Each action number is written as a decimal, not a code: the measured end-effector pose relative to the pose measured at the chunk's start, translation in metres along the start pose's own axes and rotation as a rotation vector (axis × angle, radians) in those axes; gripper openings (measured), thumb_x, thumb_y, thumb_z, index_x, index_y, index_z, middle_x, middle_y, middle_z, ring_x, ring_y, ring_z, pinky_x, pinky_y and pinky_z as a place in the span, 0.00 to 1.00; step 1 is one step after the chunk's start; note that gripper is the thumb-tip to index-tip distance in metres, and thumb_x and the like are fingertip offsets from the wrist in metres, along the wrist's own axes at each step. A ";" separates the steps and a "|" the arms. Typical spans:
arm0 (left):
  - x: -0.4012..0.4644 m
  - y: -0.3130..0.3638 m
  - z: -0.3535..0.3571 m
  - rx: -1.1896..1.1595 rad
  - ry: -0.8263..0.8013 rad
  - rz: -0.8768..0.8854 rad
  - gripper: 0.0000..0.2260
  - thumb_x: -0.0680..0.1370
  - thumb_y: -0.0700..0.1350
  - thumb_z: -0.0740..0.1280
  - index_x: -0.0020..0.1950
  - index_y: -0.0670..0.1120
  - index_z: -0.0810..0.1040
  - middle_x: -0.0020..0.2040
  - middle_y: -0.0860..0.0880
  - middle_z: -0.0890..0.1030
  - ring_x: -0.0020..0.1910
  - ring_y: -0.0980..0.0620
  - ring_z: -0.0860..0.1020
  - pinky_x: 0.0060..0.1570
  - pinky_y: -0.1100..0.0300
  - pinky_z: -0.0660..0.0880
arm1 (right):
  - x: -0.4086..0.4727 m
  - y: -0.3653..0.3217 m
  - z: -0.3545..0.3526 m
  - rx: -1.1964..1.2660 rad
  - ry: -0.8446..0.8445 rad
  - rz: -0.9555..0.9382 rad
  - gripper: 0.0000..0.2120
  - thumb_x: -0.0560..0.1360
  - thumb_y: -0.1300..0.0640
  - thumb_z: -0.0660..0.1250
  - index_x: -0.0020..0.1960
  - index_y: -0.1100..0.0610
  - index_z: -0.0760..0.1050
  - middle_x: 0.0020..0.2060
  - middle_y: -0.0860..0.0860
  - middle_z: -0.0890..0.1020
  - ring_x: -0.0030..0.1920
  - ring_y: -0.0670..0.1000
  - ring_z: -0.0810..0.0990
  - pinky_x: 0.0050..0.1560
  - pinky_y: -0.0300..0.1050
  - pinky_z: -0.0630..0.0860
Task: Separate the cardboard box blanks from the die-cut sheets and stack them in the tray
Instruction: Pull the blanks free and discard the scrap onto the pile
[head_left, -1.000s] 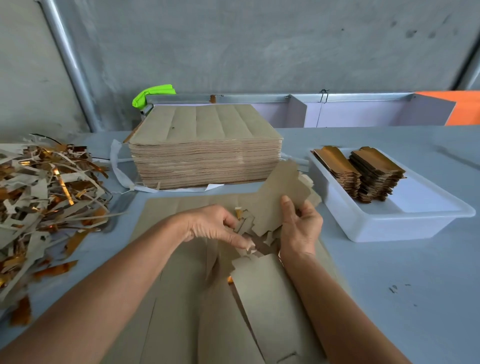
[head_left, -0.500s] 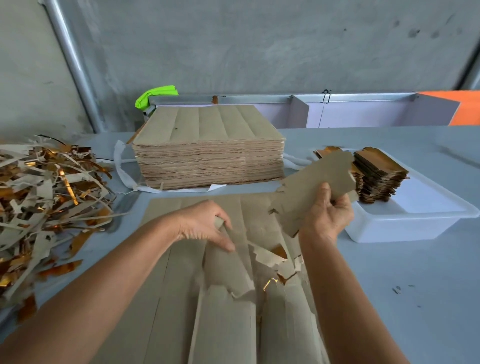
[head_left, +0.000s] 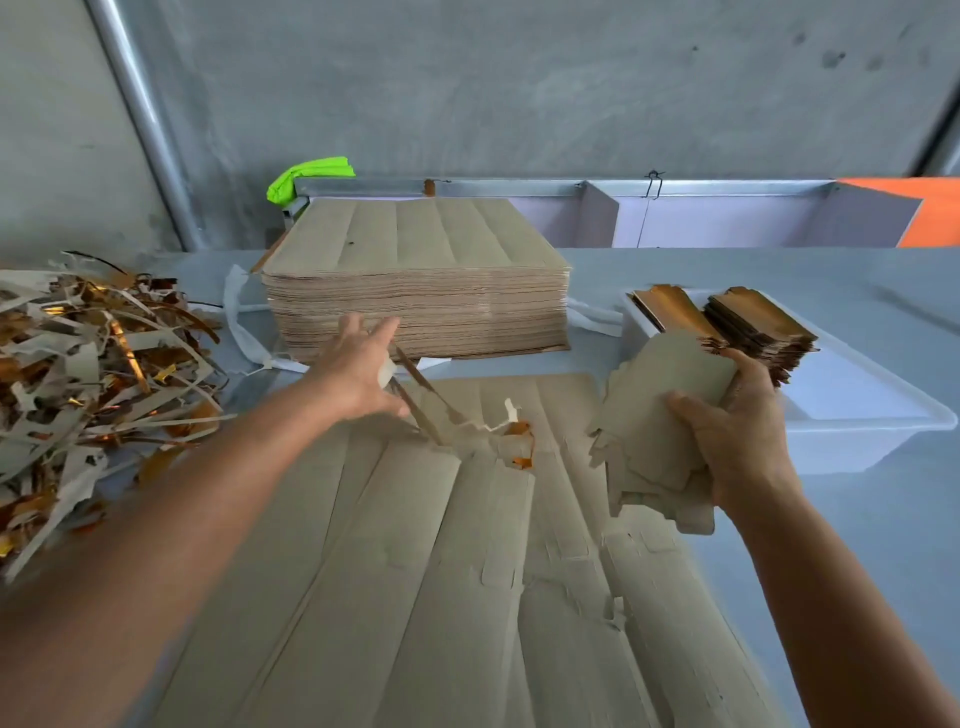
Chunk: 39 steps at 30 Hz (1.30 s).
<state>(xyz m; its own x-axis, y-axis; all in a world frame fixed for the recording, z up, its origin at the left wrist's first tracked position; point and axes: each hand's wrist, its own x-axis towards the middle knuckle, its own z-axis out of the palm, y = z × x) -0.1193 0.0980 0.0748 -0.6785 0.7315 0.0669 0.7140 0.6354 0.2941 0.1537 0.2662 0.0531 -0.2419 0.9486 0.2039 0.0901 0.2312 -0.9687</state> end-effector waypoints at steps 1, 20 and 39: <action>-0.005 0.005 0.004 0.053 0.024 -0.031 0.50 0.65 0.49 0.79 0.77 0.52 0.50 0.76 0.43 0.48 0.73 0.40 0.56 0.69 0.48 0.60 | -0.002 0.002 0.002 0.024 -0.020 0.035 0.27 0.73 0.62 0.70 0.68 0.51 0.65 0.47 0.45 0.72 0.46 0.47 0.73 0.34 0.39 0.70; -0.011 0.037 0.046 0.293 -0.017 0.278 0.06 0.76 0.38 0.64 0.48 0.43 0.81 0.47 0.44 0.79 0.46 0.46 0.78 0.39 0.57 0.70 | -0.026 0.022 0.017 -0.149 -0.280 0.034 0.38 0.75 0.67 0.66 0.75 0.44 0.54 0.60 0.50 0.72 0.56 0.54 0.76 0.57 0.58 0.77; 0.014 0.012 -0.017 -0.792 0.565 -0.153 0.10 0.79 0.35 0.55 0.50 0.45 0.73 0.42 0.45 0.79 0.39 0.44 0.77 0.33 0.55 0.73 | -0.019 -0.006 0.051 -0.674 -0.493 -0.108 0.16 0.77 0.66 0.58 0.57 0.55 0.81 0.54 0.51 0.78 0.50 0.48 0.74 0.47 0.36 0.69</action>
<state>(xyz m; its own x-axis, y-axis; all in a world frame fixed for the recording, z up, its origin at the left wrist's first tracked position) -0.1237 0.1116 0.0957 -0.8838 0.2982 0.3605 0.4297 0.2125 0.8776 0.1084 0.2353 0.0475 -0.6628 0.7469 0.0536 0.5621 0.5435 -0.6233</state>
